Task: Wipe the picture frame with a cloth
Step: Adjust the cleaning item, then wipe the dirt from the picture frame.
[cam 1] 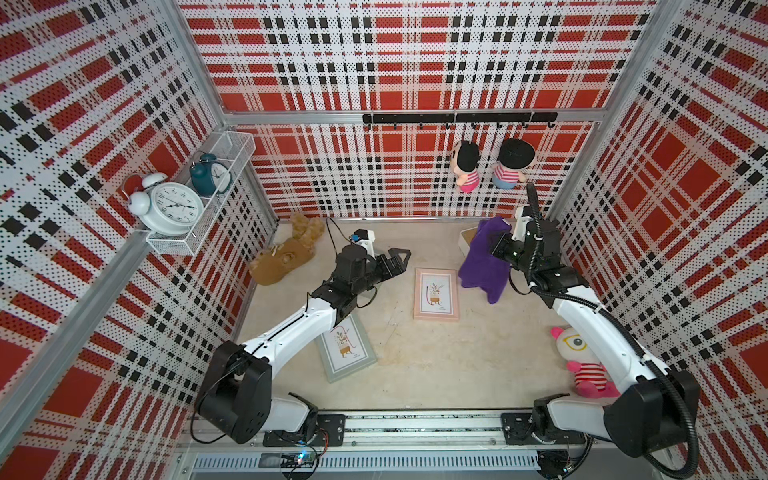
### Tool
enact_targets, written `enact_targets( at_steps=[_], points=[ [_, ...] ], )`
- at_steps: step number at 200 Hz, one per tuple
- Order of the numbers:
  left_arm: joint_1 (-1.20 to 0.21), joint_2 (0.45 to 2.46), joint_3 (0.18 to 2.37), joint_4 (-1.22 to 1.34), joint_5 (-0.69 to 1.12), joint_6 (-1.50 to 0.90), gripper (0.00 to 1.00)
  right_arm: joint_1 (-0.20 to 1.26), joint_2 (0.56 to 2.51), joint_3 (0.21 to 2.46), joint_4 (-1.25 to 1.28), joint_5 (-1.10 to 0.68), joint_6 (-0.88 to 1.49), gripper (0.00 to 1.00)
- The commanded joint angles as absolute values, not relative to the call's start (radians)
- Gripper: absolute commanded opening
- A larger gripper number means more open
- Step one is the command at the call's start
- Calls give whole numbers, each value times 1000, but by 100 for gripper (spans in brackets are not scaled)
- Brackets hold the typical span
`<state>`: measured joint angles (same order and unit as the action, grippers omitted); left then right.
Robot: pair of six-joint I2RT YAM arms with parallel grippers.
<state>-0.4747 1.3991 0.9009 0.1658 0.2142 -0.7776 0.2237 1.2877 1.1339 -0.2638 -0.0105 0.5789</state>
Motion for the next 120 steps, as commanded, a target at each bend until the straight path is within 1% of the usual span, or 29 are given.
enact_targets(
  at_steps=[1,23,49,63,85,120],
  points=[
    [-475,1444,881,196,205,-770,98,222,1305,1144,-428,192,408,0],
    [-495,1514,889,196,205,-773,100,262,1371,1117,-417,253,372,0],
    [-537,1603,906,198,191,-773,93,338,1494,1072,-377,277,336,0],
    [-552,1655,918,196,195,-783,87,365,1556,1071,-355,213,337,0],
    [-576,1724,935,198,203,-789,74,406,1619,1073,-299,56,340,0],
    [-597,1798,955,196,190,-797,54,447,1702,1112,-285,-54,347,0]
  ],
)
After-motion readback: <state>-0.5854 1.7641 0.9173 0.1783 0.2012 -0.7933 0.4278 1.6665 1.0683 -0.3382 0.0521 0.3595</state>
